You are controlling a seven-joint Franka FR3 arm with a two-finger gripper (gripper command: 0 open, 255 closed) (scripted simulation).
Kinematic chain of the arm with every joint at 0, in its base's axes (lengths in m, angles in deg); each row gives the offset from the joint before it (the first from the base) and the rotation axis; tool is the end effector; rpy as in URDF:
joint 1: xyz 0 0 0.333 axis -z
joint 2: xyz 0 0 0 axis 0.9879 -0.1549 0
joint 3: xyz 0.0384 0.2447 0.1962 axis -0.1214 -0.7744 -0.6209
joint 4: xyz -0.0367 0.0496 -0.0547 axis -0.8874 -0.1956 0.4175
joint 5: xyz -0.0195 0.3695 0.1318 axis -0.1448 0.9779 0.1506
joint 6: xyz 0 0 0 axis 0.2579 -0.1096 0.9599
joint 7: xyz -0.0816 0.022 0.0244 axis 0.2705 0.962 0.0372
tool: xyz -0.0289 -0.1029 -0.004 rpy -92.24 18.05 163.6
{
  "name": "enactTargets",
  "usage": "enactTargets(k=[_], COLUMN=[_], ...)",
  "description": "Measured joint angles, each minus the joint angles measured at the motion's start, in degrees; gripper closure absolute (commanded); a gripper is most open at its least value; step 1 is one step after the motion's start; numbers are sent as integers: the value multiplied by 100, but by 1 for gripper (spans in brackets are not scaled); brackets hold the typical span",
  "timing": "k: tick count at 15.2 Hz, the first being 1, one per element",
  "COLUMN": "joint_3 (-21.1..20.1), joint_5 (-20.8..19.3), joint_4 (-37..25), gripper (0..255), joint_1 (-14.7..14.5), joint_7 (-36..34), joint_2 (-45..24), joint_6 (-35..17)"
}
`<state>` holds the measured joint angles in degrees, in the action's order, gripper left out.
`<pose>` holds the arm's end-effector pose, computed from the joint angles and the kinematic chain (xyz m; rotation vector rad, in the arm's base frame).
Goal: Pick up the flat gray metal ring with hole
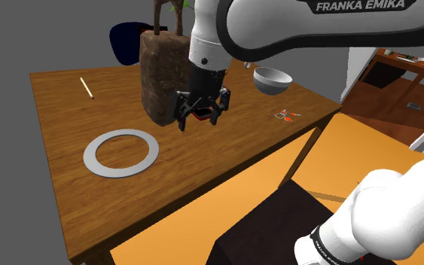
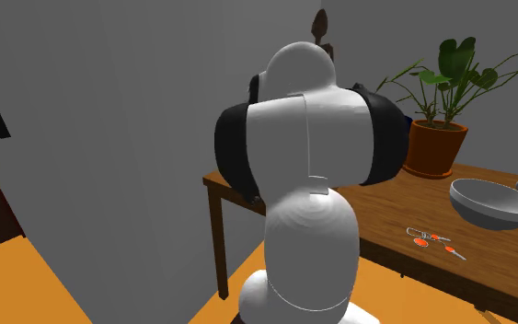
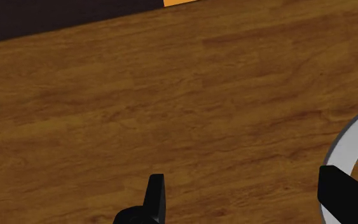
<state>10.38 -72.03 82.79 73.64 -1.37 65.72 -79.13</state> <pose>0.4167 0.2609 0.5450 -3.1039 0.2302 0.0011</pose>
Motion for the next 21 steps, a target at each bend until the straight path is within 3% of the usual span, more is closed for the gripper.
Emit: enactTargets(k=[5, 10, 14, 19, 21], joint_3=[-445, -786, -868, -811, -791], joint_5=[-379, -989, -1525, -2146, -2208], joint_4=[-901, -2080, -3194, -4998, -5112], gripper=[0, 0, 0, 0, 0], joint_1=[-164, -523, -950, -1765, -1853], joint_7=[-696, -1466, -1917, -2340, -2388], joint_2=[-970, -2142, -3141, -4476, -4622], joint_6=[-17, 137, 409, 1021, 1002])
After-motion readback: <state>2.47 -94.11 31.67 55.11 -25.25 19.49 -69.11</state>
